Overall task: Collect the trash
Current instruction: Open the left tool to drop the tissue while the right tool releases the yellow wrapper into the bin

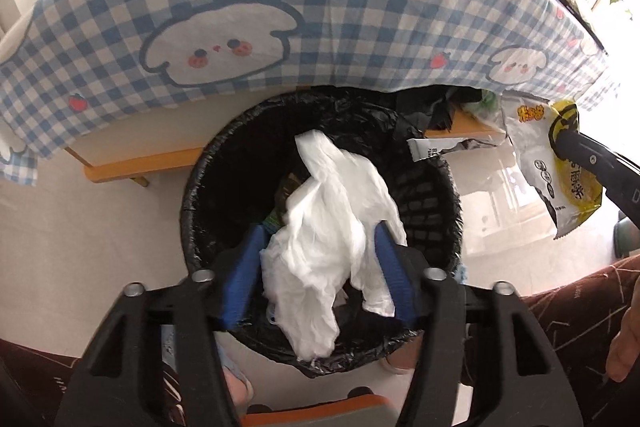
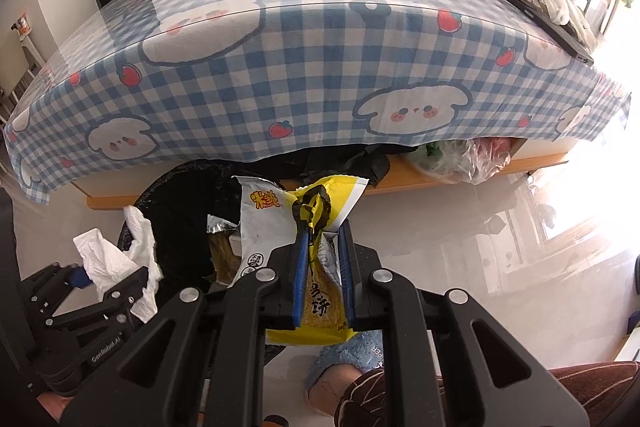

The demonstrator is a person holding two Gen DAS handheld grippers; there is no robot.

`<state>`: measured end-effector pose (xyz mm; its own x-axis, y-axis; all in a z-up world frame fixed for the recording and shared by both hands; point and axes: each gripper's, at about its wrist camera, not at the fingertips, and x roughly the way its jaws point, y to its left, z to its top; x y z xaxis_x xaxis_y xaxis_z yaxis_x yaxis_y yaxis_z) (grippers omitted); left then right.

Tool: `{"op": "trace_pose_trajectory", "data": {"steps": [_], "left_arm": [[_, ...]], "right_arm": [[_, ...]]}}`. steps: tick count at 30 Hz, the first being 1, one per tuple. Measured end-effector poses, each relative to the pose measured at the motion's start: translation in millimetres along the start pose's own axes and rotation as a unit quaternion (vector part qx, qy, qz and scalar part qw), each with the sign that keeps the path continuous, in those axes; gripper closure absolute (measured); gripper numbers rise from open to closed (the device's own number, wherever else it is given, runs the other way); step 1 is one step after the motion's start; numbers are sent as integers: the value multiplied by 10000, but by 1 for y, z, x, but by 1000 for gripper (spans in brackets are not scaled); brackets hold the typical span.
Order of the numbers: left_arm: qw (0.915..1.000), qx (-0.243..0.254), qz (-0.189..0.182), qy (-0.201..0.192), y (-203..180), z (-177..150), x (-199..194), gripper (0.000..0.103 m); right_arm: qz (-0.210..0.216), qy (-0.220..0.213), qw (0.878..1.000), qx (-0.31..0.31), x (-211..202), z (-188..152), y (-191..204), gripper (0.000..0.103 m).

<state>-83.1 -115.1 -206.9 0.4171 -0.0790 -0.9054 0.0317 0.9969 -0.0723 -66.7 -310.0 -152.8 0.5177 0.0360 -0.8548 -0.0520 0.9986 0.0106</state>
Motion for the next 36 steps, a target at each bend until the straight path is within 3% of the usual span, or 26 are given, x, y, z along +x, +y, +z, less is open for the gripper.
{"op": "trace_pose_trajectory", "data": {"steps": [9, 19, 36], "left_arm": [[10000, -20, 77, -5, 3, -2, -4, 28], [9987, -404, 281, -158, 42, -6, -23, 6], [9956, -734, 353, -465, 87, -6, -55, 6]], "right_arm": [[38, 39, 10000, -1, 3, -2, 3, 90], [238, 182, 9994, -166, 11, -9, 30, 90], [579, 226, 9973, -390, 16, -1, 85, 89]]}}
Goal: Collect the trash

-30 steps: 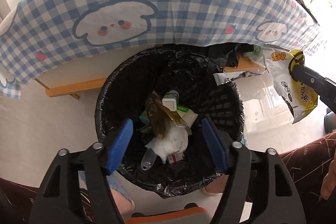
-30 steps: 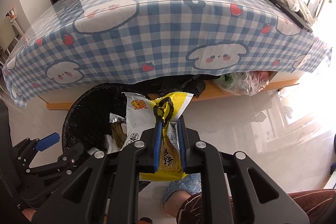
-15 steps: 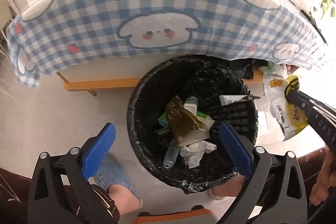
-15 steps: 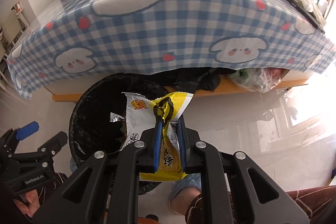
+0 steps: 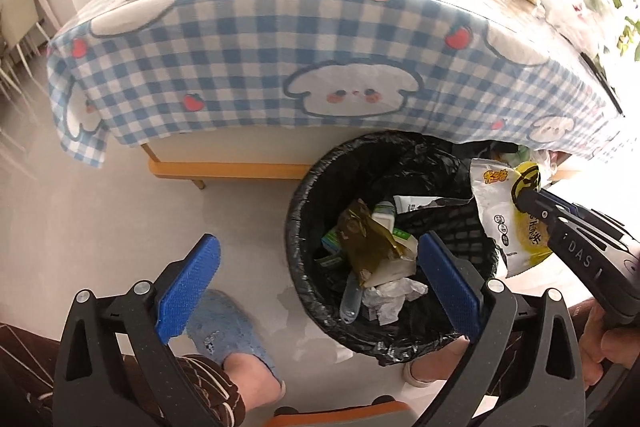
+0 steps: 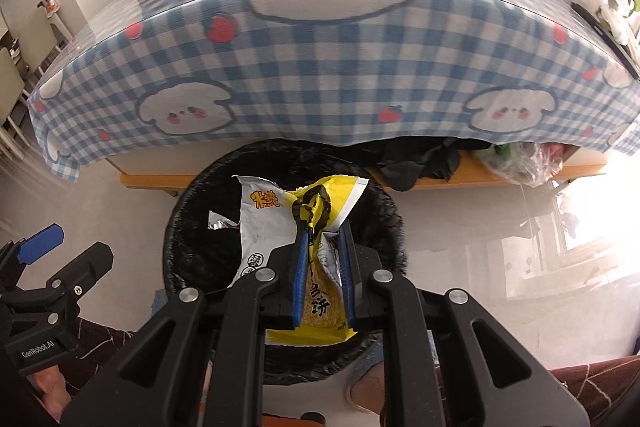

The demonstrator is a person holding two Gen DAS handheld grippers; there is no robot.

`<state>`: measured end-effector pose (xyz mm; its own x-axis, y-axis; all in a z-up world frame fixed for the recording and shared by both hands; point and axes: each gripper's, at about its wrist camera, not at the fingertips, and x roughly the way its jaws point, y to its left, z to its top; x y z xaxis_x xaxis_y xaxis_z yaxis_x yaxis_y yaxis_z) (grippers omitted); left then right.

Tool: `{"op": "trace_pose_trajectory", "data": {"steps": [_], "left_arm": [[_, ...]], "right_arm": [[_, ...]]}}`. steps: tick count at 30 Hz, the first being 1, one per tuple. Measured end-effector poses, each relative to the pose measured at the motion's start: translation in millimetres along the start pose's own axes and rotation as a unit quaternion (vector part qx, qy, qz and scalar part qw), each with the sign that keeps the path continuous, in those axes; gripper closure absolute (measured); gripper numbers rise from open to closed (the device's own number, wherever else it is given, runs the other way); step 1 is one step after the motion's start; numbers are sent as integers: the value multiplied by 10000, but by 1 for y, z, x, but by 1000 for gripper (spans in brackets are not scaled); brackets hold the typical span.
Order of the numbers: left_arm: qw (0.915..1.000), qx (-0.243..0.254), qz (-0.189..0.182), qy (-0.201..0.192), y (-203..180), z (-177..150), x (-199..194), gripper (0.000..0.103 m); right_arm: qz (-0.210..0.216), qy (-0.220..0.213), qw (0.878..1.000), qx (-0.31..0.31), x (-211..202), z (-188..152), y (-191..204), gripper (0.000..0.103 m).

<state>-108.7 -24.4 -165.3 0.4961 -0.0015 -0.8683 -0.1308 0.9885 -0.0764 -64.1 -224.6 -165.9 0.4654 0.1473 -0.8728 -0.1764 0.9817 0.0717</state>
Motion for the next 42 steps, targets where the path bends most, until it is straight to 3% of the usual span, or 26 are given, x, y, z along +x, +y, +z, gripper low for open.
{"op": "trace_pose_trajectory", "data": {"steps": [11, 19, 23, 25, 30, 34, 42], "left_arm": [[9999, -93, 11, 143, 13, -1, 9, 6], [9998, -32, -100, 155, 2, 2, 7, 6], [9999, -1, -137, 71, -3, 7, -4, 6], [9999, 63, -131, 10, -7, 9, -13, 6], [9996, 64, -190, -184, -12, 18, -40, 6], [9986, 104, -278, -429, -17, 25, -69, 6], [9986, 139, 67, -511, -21, 30, -99, 6]], "right_arm": [[66, 35, 9997, -224, 10, 2, 23, 81], [0, -39, 10000, -30, 3, 4, 10, 51], [-92, -186, 9997, 110, -14, 7, -6, 37], [-150, -263, 9994, 174, -26, 9, -14, 24], [-279, -508, 9982, 150, -57, 16, -25, 9], [-285, -571, 9979, 90, -79, 20, -27, 8], [-526, -871, 9948, -78, -123, 22, -19, 8]]}}
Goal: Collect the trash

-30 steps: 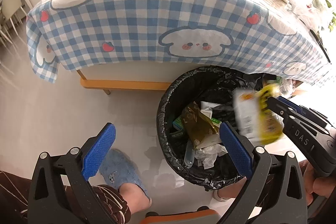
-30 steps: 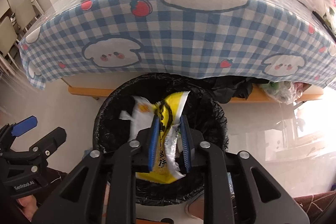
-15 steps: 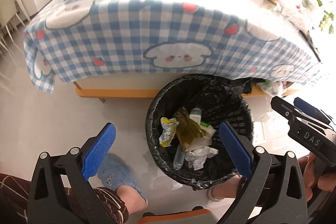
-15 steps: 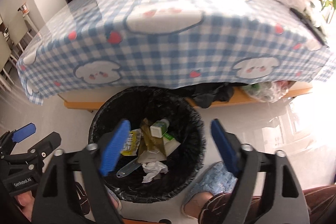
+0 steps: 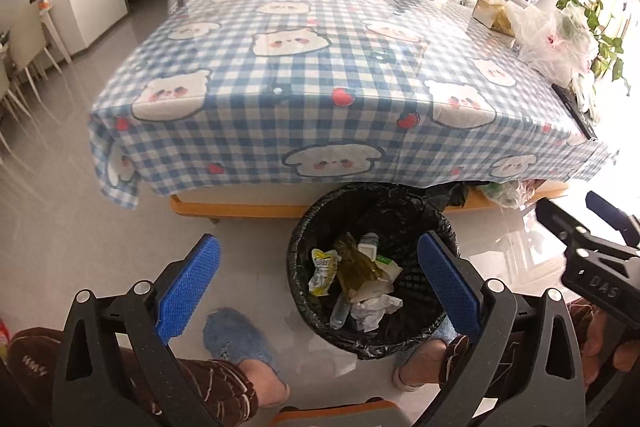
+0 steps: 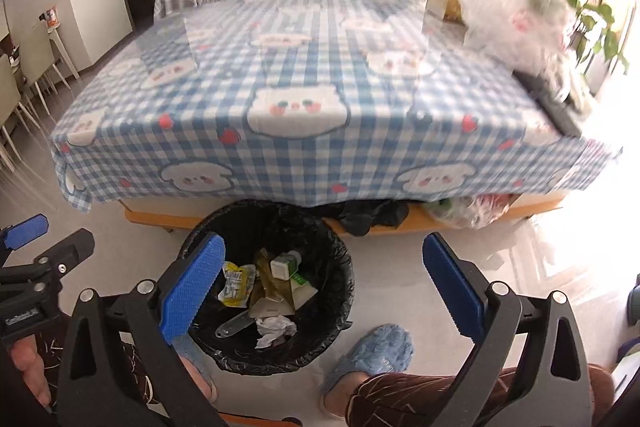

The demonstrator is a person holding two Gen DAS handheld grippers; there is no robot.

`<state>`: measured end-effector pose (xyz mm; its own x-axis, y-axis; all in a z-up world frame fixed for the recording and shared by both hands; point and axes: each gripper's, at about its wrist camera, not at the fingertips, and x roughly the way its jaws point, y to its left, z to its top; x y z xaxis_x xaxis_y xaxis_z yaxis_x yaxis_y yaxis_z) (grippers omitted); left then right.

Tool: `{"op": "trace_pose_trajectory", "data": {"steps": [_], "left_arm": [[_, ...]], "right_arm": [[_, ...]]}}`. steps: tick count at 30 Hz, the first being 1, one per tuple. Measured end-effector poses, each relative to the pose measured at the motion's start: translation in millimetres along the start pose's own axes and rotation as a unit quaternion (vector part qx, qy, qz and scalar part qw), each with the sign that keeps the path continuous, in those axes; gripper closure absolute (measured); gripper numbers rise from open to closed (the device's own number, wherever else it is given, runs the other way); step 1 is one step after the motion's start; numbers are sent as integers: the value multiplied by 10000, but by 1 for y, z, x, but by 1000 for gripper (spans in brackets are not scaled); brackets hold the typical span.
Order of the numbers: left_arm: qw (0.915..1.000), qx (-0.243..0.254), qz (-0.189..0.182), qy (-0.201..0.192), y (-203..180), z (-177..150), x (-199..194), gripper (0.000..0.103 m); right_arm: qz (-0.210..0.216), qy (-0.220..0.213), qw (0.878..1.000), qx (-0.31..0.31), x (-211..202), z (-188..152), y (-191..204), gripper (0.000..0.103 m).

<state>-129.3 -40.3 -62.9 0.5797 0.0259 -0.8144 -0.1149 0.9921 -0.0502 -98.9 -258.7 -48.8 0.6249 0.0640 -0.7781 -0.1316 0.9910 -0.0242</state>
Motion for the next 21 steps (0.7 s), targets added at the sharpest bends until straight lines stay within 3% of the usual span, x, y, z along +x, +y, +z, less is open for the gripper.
{"op": "trace_pose_trajectory", "data": {"steps": [13, 21], "left_arm": [[9993, 154, 241, -222, -6, 3, -29, 6], [9998, 68, 133, -164, -4, 2, -28, 6]], "right_arm": [[65, -94, 9999, -2, -34, 0, -2, 8], [249, -42, 9996, 80, -33, -1, -5, 8]]}}
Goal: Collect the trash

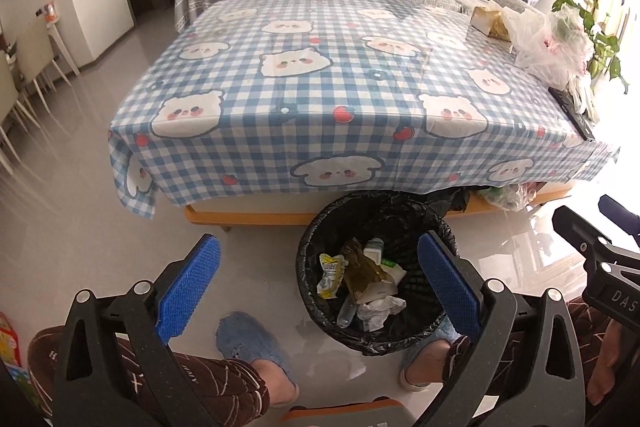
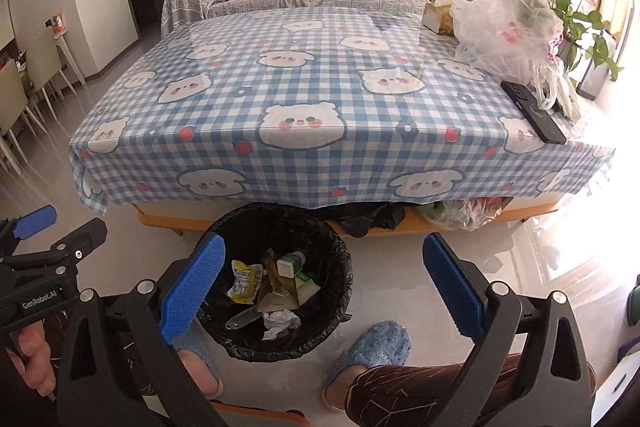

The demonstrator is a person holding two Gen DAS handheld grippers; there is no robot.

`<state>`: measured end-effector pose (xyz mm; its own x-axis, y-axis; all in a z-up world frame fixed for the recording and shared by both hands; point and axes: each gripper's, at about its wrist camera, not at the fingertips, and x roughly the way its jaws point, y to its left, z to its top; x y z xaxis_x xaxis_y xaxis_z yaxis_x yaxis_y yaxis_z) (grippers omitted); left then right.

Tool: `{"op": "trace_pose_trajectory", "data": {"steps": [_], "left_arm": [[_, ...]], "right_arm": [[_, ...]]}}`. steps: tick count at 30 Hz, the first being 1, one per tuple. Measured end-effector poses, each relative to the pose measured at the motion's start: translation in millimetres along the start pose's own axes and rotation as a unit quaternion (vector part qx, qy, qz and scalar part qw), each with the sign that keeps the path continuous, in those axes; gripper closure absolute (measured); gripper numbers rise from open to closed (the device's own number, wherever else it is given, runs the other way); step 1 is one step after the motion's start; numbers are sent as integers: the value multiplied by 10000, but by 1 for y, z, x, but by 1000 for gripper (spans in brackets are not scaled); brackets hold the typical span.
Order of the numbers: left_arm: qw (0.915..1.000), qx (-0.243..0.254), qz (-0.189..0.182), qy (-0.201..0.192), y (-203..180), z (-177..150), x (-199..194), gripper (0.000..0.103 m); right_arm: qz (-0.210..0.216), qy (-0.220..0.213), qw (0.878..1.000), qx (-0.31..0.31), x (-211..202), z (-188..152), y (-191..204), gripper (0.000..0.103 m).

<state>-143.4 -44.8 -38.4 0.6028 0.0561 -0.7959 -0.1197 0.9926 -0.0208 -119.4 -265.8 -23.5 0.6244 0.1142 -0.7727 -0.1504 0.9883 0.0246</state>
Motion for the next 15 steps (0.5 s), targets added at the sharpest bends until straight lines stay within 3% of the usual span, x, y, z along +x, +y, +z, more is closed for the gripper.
{"op": "trace_pose_trajectory", "data": {"steps": [15], "left_arm": [[10000, -5, -32, -3, 0, 0, 0, 6]], "right_arm": [[-24, -18, 10000, -31, -1, 0, 4, 8]]}}
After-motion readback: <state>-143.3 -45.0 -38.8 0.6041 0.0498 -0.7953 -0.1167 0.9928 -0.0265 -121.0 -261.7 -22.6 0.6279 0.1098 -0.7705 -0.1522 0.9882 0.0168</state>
